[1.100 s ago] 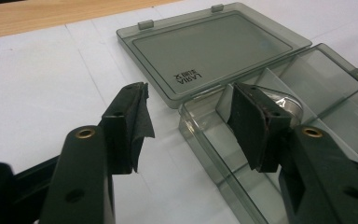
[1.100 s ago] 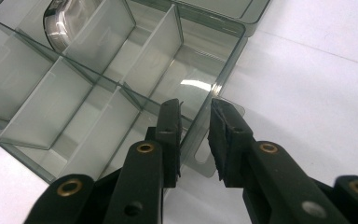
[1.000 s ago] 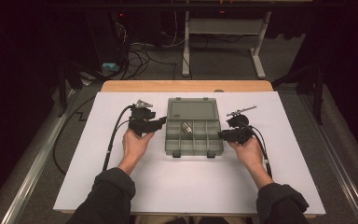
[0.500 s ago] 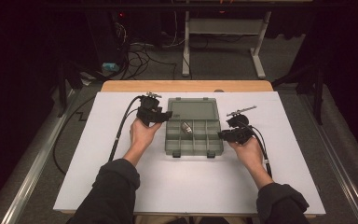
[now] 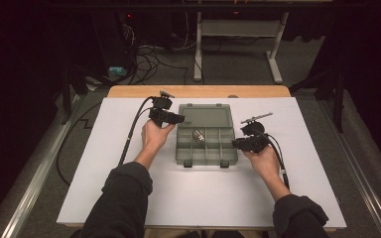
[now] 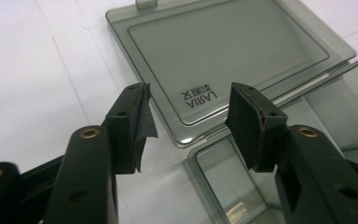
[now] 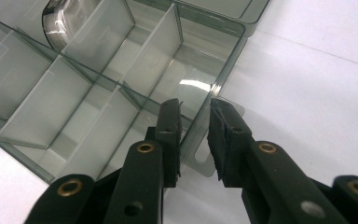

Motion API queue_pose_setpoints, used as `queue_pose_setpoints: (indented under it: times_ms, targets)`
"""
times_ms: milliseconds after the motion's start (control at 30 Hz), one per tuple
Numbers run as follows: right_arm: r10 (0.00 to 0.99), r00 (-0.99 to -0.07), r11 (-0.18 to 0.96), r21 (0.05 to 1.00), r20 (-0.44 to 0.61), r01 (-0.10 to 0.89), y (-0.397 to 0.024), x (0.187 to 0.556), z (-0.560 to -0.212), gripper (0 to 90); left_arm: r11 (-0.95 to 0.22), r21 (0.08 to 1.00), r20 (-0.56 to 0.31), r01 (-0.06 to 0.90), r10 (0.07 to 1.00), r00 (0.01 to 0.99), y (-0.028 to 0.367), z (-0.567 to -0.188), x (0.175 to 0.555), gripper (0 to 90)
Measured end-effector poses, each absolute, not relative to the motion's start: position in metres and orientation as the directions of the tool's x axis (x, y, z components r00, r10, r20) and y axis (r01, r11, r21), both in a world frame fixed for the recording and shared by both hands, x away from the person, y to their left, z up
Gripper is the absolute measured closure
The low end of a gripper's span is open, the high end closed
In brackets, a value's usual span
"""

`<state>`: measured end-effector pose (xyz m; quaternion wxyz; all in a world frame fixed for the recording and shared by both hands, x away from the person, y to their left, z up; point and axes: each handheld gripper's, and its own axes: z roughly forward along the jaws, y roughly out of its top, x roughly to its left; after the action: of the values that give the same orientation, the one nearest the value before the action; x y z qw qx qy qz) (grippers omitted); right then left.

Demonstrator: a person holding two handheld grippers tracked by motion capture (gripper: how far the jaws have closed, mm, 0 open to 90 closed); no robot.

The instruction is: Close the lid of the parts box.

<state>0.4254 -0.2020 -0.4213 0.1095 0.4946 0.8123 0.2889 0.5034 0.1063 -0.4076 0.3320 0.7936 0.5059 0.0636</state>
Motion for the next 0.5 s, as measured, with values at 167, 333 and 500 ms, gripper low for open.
queue_pose_setpoints:
  times_ms: [167, 333, 500]
  targets:
    - [0.867, -0.487, 0.348, 0.574, 0.103, 0.741, -0.201, 0.425, -0.421, 75.0, -0.247, 0.558, -0.28, 0.793, 0.843, 0.459, 0.1, -0.413, 0.515, 48.0]
    - [0.866, -0.491, 0.355, 0.57, 0.099, 0.741, -0.201, 0.426, -0.42, 75.1, -0.239, 0.534, -0.287, 0.811, 0.851, 0.44, 0.095, -0.421, 0.523, 48.1]
    - [0.866, -0.489, 0.352, 0.57, 0.101, 0.742, -0.201, 0.426, -0.42, 75.1, -0.216, 0.503, -0.294, 0.837, 0.868, 0.401, 0.092, -0.432, 0.532, 48.3]
